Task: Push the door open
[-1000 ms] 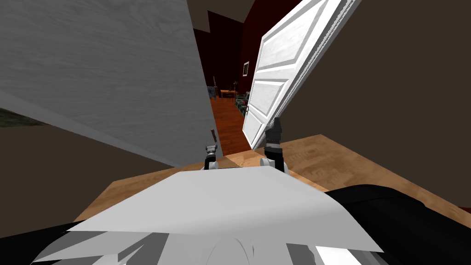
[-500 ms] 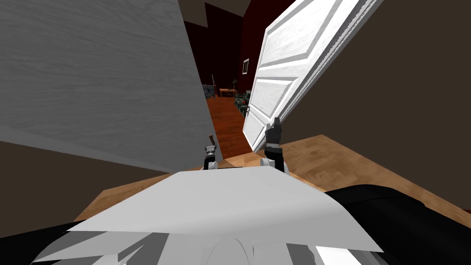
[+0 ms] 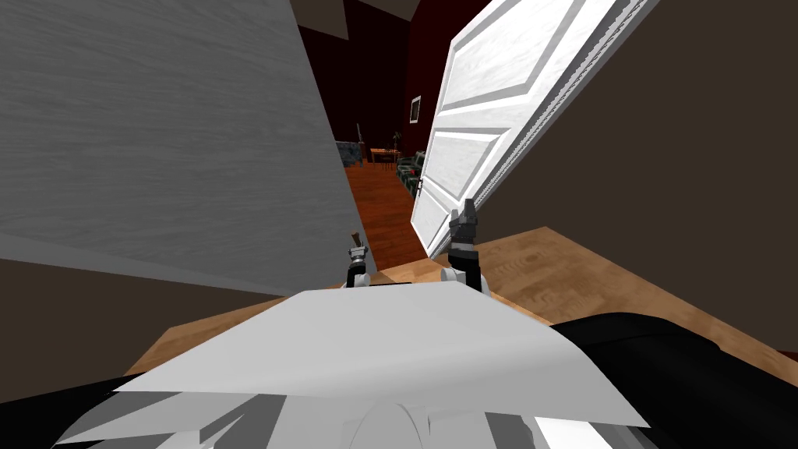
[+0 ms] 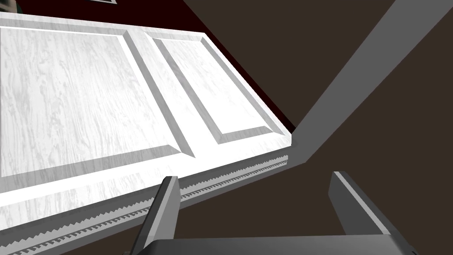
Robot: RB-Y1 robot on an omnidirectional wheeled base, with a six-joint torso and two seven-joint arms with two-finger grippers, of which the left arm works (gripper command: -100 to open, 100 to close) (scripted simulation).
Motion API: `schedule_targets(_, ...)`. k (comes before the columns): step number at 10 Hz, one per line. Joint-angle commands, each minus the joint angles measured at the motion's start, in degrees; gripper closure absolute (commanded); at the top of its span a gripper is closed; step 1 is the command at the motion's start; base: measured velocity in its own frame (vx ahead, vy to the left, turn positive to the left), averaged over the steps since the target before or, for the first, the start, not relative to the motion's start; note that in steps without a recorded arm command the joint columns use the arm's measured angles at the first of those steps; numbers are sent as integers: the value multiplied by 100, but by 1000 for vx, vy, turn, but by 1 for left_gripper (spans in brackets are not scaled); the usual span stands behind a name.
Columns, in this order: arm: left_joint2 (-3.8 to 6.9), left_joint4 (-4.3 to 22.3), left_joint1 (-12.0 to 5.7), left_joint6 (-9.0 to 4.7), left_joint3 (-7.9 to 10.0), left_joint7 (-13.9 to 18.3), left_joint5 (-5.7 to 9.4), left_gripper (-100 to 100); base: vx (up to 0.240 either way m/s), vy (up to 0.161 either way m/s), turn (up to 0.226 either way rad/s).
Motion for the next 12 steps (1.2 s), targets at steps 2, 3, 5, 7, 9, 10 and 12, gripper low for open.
schedule_targets(2,19,-2,7,-21,15,-5,4,100,-4,-1,-2)
schedule_targets(3,19,-2,7,-21,15,-5,4,100,0,0,0)
schedule_targets(5,93,44,-36,-34,186,-33,44,100,118,-14,-65)
schedule_targets(7,165,87,-71,-74,379,-65,90,100,140,-8,-46)
schedule_targets(9,219,127,-103,-111,554,-94,132,100,139,6,-52)
schedule_targets(10,219,127,-103,-111,554,-94,132,100,78,10,-3)
schedule_targets(12,252,157,-127,-139,687,-115,163,100,45,-6,-20)
